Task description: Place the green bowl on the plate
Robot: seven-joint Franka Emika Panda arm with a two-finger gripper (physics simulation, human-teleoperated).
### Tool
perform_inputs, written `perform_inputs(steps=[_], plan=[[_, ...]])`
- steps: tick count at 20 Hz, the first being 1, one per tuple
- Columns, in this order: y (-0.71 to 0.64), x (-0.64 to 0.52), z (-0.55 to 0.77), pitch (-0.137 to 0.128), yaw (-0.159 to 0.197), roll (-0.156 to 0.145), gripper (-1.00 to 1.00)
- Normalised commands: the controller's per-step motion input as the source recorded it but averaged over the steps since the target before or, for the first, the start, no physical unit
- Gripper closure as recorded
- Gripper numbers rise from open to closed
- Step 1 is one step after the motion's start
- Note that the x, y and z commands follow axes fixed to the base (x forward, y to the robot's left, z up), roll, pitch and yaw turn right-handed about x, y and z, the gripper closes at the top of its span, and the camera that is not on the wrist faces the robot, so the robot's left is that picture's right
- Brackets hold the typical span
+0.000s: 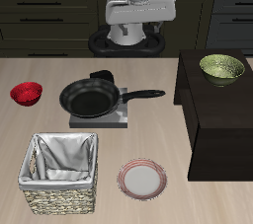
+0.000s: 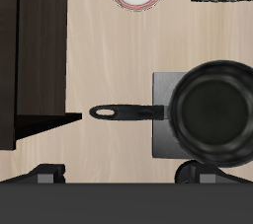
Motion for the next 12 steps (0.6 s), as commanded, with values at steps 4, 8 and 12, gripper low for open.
perform_inputs(steps=[4,8,12], plan=[[0.36,0.28,0.14,-0.004,-0.015,0.059,-1.0],[0.38,0.33,0.16,-0.02,-0.031,0.06,-1.0],[0.5,0.36,0.17,-0.015,-0.002,0.022,-1.0]])
